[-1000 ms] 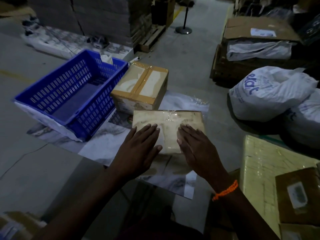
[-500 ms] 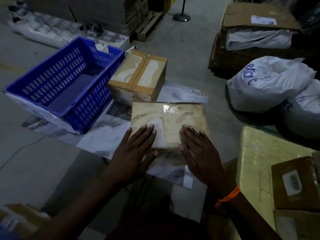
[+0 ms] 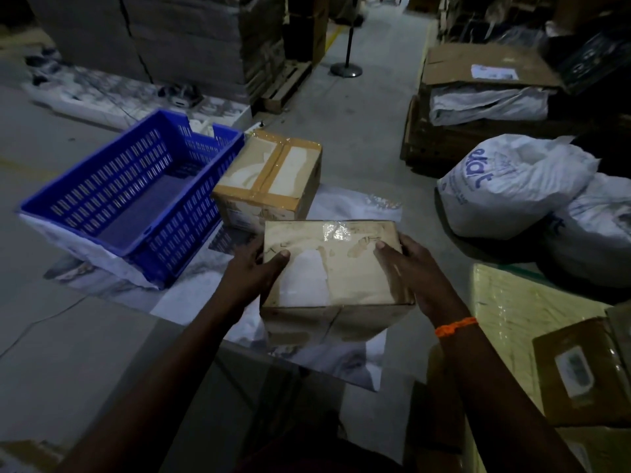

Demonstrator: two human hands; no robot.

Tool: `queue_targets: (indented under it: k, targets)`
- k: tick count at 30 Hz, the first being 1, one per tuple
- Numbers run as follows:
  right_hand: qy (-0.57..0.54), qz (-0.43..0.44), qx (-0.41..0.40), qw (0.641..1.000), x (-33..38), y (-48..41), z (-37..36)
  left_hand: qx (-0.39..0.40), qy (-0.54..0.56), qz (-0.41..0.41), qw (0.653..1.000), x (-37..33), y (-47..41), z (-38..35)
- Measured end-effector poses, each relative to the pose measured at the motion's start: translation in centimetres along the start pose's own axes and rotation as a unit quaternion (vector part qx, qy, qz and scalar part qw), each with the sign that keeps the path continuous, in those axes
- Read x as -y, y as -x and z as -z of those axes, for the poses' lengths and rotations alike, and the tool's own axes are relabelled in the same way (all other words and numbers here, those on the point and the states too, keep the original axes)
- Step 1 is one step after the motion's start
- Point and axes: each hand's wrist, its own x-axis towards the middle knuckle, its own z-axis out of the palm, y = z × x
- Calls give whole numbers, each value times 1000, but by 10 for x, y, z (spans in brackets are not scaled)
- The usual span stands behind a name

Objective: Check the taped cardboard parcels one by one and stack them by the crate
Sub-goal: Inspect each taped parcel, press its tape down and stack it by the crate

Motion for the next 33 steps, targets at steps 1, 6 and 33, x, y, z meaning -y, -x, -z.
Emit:
queue_targets:
  k: [1,6,33]
  targets:
    - [-15,8,-9,1000,-2,2,1,0,17,-15,1000,2,2,0]
    - [-94,8,-85,992,-15,28,8,-25,112,-49,992,14,22,2]
    - [271,64,-91,956,-131,82,-43,-74,-204,-76,973,111,72,-39]
